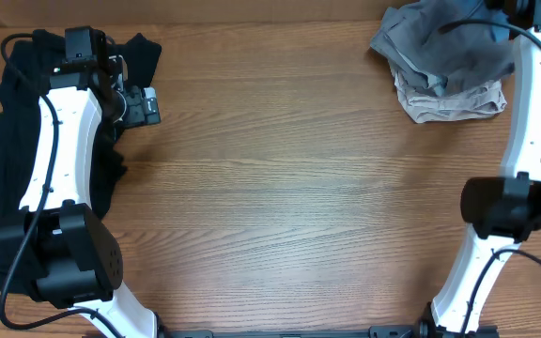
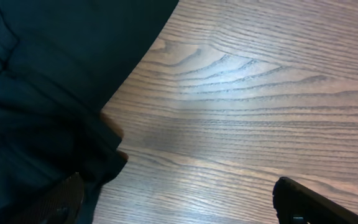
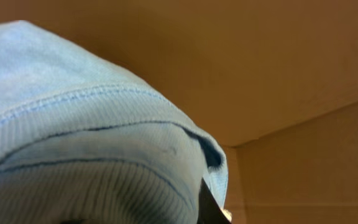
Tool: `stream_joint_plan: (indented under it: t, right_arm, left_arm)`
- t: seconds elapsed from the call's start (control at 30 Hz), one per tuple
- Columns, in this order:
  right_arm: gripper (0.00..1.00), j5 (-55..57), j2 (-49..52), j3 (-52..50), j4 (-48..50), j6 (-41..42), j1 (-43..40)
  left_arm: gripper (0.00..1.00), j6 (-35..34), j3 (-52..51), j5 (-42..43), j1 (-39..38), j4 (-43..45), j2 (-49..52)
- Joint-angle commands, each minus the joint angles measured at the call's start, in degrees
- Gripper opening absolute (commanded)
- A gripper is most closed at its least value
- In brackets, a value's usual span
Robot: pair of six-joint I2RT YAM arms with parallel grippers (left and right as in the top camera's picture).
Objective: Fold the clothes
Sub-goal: 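Lift the folded shirt and carry it to the grey stack upper right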
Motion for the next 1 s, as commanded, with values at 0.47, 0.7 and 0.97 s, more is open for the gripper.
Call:
stream_joint_plan:
  t: [0.47,0.7,0.97]
  right_arm:
    - [0.04,-4.5,8.6,0.7,7.3,-2.0,-5.6]
    - [0.04,-9.6,11.3,0.7,-1.7,-0.7,-1.6]
    - [0.34,-22.8,12.8,0.4,-16.7,-0.5,4.1]
  left_arm:
    - [1.0,-1.1,-0.2,0.9,-0.1,2.6,0.5]
    - [1.0,-1.9,-0.2,0.9,-0.1,2.6,0.5]
    - [1.0,-1.9,-0.2,0.9,-0.1,2.6,0.5]
